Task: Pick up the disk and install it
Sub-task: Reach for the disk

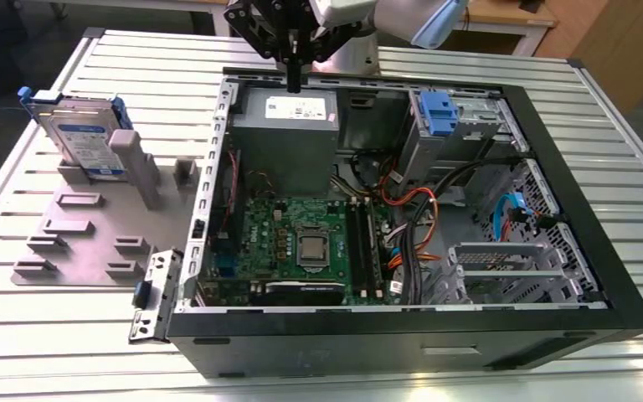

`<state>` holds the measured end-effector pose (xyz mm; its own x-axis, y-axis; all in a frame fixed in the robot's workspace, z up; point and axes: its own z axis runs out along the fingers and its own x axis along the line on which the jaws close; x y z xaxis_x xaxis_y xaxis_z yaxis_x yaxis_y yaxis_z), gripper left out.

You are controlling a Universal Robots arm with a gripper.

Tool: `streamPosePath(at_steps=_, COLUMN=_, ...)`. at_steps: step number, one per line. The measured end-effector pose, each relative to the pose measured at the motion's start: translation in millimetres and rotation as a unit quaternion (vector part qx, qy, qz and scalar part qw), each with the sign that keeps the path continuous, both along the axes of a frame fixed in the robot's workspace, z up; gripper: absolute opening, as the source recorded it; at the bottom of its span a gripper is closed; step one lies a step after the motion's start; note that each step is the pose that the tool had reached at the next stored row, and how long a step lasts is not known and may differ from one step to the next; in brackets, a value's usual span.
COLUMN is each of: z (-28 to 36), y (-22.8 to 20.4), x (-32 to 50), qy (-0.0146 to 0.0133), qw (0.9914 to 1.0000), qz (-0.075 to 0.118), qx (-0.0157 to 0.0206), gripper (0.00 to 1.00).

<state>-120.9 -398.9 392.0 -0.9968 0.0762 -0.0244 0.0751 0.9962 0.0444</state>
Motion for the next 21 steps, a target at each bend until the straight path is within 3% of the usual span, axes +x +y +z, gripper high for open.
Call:
streamPosePath(at_steps=11, z=-0.1, y=0.0, x=-2.8, qy=0.0, qw=1.0, qz=0.0, qx=0.0, gripper=0.11)
streamPosePath(at_steps=17, z=-0.4, y=0.0, x=-18.4, qy=0.0, qw=1.0, qz=0.0, qx=0.0, gripper=0.11)
streamPosePath(at_steps=21, z=-0.9, y=0.0, x=-35.7, qy=0.0, qw=1.0, qz=0.0, qx=0.0, gripper=0.11)
